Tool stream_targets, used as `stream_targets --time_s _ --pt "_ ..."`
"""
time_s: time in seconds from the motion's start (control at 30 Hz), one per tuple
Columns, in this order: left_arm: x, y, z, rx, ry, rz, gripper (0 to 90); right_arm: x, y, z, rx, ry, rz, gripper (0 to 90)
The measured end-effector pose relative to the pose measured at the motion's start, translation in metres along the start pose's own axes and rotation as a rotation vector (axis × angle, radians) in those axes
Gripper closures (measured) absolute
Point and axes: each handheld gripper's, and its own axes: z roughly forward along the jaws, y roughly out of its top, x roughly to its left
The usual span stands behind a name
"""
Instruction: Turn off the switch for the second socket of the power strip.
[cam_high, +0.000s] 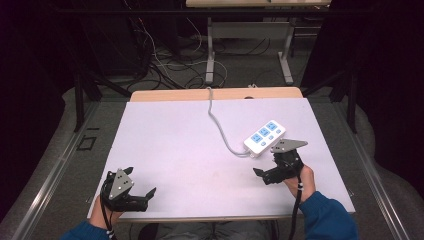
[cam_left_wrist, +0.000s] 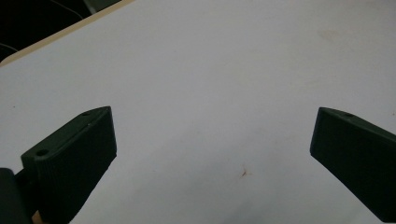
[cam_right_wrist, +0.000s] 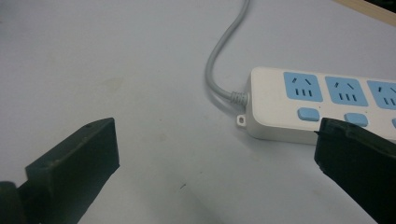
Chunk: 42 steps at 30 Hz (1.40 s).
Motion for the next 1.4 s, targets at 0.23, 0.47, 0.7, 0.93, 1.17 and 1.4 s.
stream_targets --time_s 0.23,0.47,0.7,0.93,1.17,1.4 --pt "0.0 0.0 0.0 0.002 0.0 0.001 0.5 0.01 -0.005 -0.003 0.005 0.002 -0.018 0.0" --pt "0.0 0.0 0.0 0.001 -0.002 -0.002 0.5 0.017 -0.009 -0.007 0.035 0.004 -0.047 0.0" --pt "0.0 0.0 0.0 0.001 0.001 0.0 0.5 0.023 -0.014 -0.009 0.027 -0.003 -0.058 0.0" --pt "0.0 0.0 0.0 0.001 0.001 0.001 0.5 0.028 -0.02 -0.011 0.029 -0.004 -0.076 0.0" --pt "0.0 0.0 0.0 0.002 0.001 0.0 0.5 0.032 -0.023 -0.014 0.036 -0.008 -0.088 0.0" --pt "0.0 0.0 0.0 0.002 0.001 0.0 0.5 0.034 -0.026 -0.017 0.037 -0.003 -0.103 0.0"
